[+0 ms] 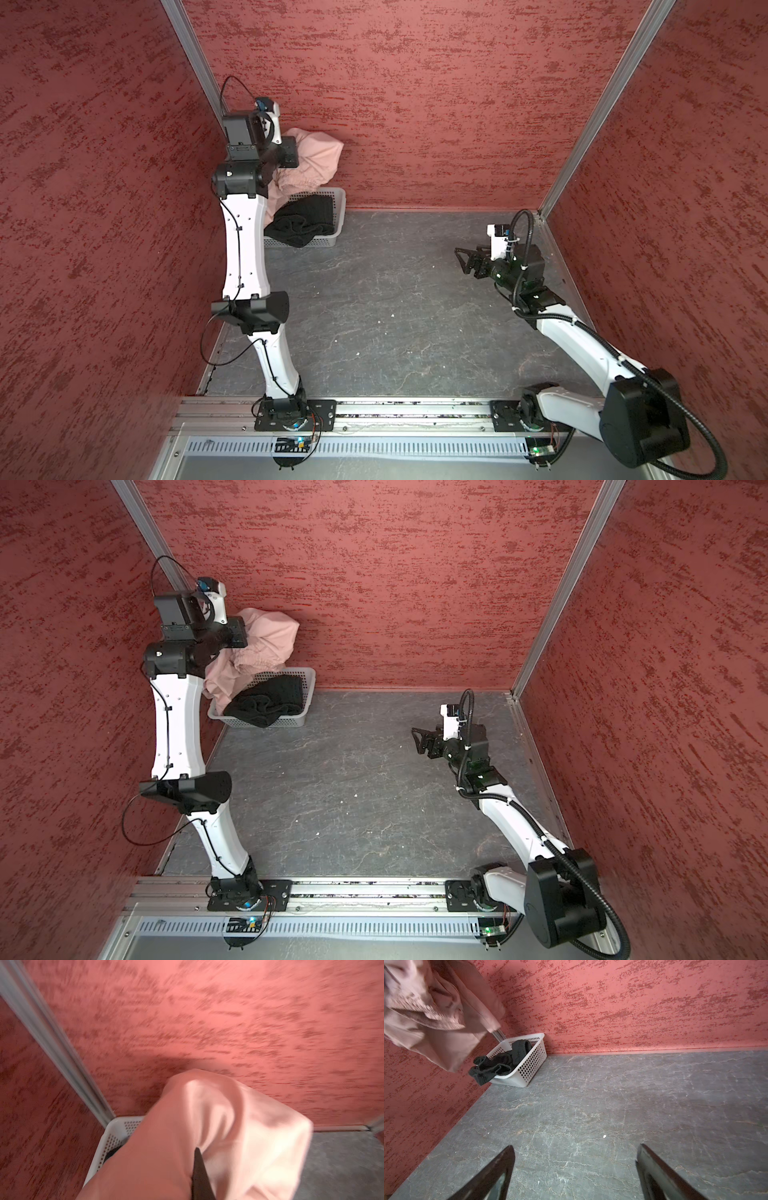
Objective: Fold and stack the shorts
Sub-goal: 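Reach the left gripper into the basket and grasp the pink shorts, then lift the pink shorts out and drop them on the table with the left gripper, then grasp the shorts waistband with the right gripper while the left gripper grasps nearby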
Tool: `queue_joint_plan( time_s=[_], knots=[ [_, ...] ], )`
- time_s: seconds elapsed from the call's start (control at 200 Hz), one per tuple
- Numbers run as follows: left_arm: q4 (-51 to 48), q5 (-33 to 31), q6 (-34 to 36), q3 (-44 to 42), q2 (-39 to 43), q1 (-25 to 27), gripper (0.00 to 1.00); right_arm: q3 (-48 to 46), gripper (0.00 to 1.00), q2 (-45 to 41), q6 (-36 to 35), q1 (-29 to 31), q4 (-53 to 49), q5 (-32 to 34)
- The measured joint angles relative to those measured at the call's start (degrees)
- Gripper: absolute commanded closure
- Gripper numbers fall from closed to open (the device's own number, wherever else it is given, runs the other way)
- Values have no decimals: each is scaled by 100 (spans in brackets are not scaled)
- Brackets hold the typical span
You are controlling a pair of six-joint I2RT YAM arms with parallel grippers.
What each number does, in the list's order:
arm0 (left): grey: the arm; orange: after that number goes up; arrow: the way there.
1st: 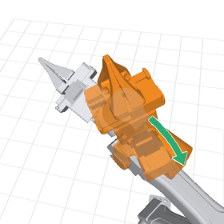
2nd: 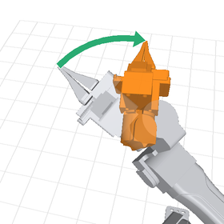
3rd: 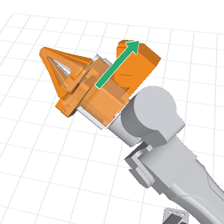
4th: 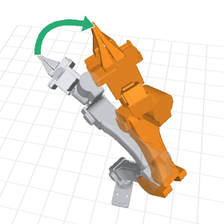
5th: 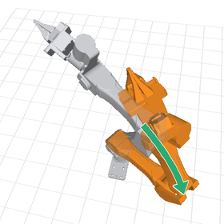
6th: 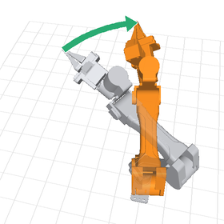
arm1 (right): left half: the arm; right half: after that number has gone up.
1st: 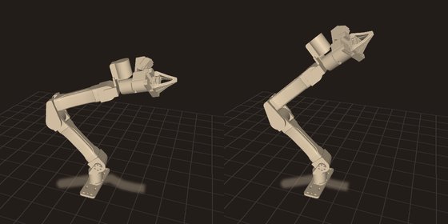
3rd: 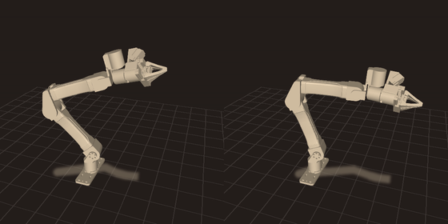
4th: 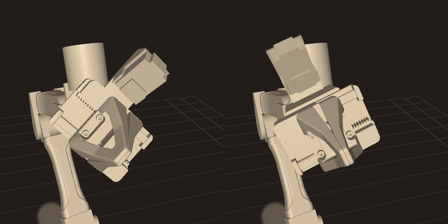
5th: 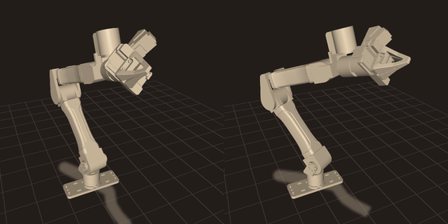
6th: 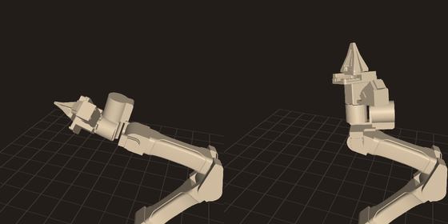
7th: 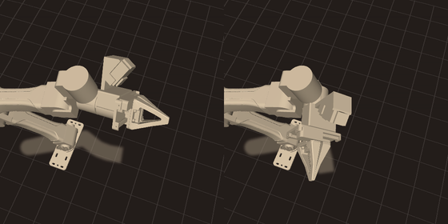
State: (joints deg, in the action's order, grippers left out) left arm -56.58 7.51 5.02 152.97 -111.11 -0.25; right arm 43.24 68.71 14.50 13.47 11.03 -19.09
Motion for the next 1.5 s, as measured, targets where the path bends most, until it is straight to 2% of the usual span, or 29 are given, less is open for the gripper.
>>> queue_joint_plan(
  time_s=[0.205, 0.326, 0.441, 0.581, 0.781, 0.796, 0.822, 0.842, 0.847, 0.867, 0.882, 0.992, 1.097, 1.307, 1.503],
  knots=[
    [-581, 116, 17, 7, 793, 2116, 100, 973, 7, 166, -260, -4, -302, 72],
    [-813, 225, -295, -446, 1051, 2695, 100, 1320, 6, 39, -385, -57, -450, 157],
    [-938, 291, -595, -1246, 1180, 2916, 100, 1349, 6, -212, -450, -98, -750, 236],
    [-953, 343, -931, -2330, 988, 2824, 100, 1325, 6, -516, -470, -131, -1261, 337],
    [234, 907, -1447, -5237, 942, 2400, 100, 927, 10, -748, -448, -131, -1843, 197],
    [321, 960, -1486, -5438, 942, 2343, 93, 896, 10, -732, -446, -131, -1875, 160],
    [466, 1032, -1576, -5751, 942, 2238, 72, 839, 11, -693, -431, -131, -1958, 83],
    [575, 1088, -1624, -5963, 942, 2138, 46, 793, 11, -649, -417, -129, -2004, 13],
    [623, 1099, -1655, -6039, 942, 2107, 42, 787, 11, -643, -415, -127, -2013, 0],
    [708, 1134, -1674, -6192, 942, 2022, 6, 745, 12, -592, -400, -118, -2068, -59],
    [817, 1178, -1738, -6345, 944, 1919, 0, 713, 12, -555, -391, -101, -2094, -114],
    [1353, 1329, -1910, -6968, 1036, 1331, 0, 468, 12, -210, -321, 136, -2258, -374],
    [1576, 1268, -1954, -7071, 1274, 988, 1, 367, 13, 173, -339, 682, -2356, -428],
    [1897, 1038, -1812, -7119, 2236, 1032, 1, 501, 13, 1246, -400, 1596, -2109, -656],
    [2009, 866, -1836, -7816, 3169, 1038, 1, 1069, 15, 2533, -295, 2271, -1202, -966]
  ],
)
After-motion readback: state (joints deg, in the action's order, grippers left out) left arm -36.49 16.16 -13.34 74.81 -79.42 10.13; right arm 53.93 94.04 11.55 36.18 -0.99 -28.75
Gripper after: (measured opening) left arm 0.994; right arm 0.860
